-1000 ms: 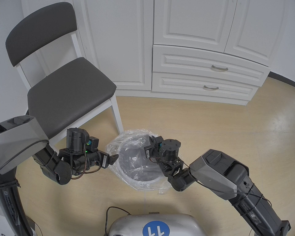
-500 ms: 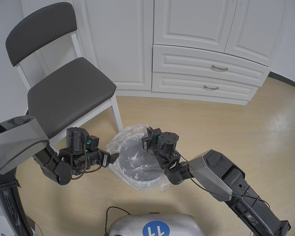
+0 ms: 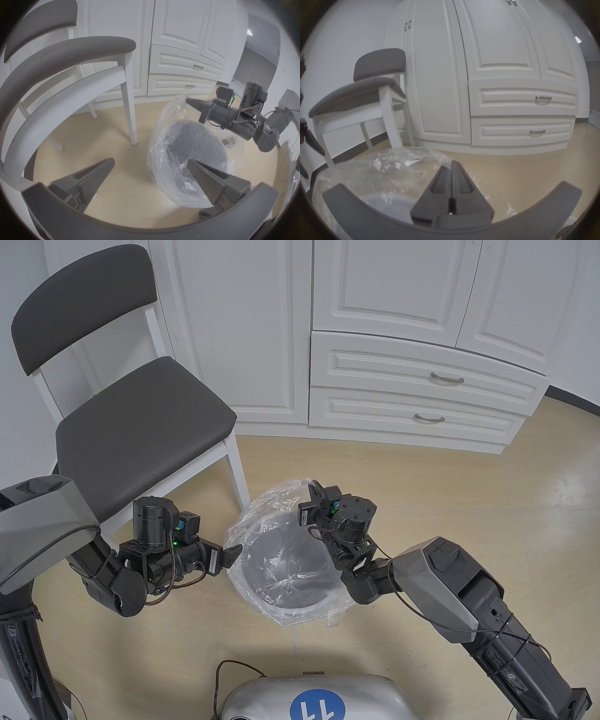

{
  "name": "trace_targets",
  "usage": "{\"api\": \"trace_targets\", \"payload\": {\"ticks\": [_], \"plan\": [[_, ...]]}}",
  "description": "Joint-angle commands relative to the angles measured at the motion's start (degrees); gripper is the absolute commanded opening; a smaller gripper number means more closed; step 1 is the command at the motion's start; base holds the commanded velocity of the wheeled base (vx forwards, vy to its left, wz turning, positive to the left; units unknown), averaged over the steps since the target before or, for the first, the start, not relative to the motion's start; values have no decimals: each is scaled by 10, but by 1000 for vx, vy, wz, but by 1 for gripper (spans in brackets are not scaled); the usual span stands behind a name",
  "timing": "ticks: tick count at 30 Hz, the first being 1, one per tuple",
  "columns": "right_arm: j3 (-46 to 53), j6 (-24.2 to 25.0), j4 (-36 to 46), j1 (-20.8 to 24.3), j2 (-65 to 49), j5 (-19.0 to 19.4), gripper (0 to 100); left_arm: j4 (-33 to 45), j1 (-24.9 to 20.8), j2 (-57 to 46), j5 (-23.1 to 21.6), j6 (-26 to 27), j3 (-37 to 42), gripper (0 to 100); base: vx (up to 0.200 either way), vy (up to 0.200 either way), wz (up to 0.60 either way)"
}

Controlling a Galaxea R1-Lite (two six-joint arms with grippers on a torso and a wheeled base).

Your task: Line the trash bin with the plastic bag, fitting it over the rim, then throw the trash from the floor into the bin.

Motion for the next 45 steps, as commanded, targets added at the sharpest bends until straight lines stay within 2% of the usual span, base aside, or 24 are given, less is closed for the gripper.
{"api": "trace_targets", "payload": {"ticks": [1, 2, 4, 8, 10, 14, 16, 22, 25, 28, 32, 34, 38, 41, 42, 44, 45], "plan": [[0, -4, 2, -3, -30, 0, 0, -6, -1, 5, 0, 1, 3, 100, 0, 0, 0], [0, -9, 2, -4, -28, 0, 100, -7, -1, 4, 0, 1, 3, 100, 0, 0, 0], [0, -27, -1, -4, -23, 0, 100, -7, -1, 5, -1, 0, 4, 100, 0, 0, 0], [0, -32, -19, -1, -27, 1, 100, -7, -1, 8, -1, 0, 4, 100, 0, 0, 0], [94, -38, -14, 1, -92, 21, 100, -14, -1, 8, -1, 0, 6, 100, 0, 0, 0], [320, -37, 31, 2, -242, 108, 100, -28, -1, 7, -1, 0, 8, 100, 0, 0, 0], [393, -35, 53, -4, -300, 131, 100, -32, -2, 7, -1, 1, 9, 100, 0, 0, 0], [483, -1, 32, -13, -361, 132, 100, -32, -8, 9, 0, 2, 8, 100, 0, 0, 0], [528, 28, 9, -16, -384, 132, 100, -32, -10, 10, 1, 1, 8, 100, 0, 0, 0], [588, 77, -29, -17, -410, 119, 100, -32, -10, 10, 2, 0, 5, 100, 0, 0, 0], [650, 103, -65, -28, -425, 110, 100, -31, -16, 11, 3, -4, -3, 100, 0, 0, 0], [658, 103, -54, -33, -424, 110, 100, -28, -18, 12, 4, -11, -7, 100, 0, 0, 0], [615, 113, 89, -41, -427, 86, 100, 14, -40, 11, 6, -80, -46, 100, 0, 0, 0], [583, 143, 162, -46, -435, 70, 100, 84, -49, 9, 7, -130, -85, 100, 0, 0, 0], [583, 143, 162, -46, -435, 70, 100, 84, -49, 9, 7, -130, -85, 100, 0, 0, 0], [559, 179, 228, -45, -437, 72, 100, 156, -53, 13, 21, -187, -134, 100, 0, 0, 0], [548, 188, 241, -45, -433, 73, 100, 174, -53, 16, 26, -198, -146, 100, 0, 0, 0]]}}
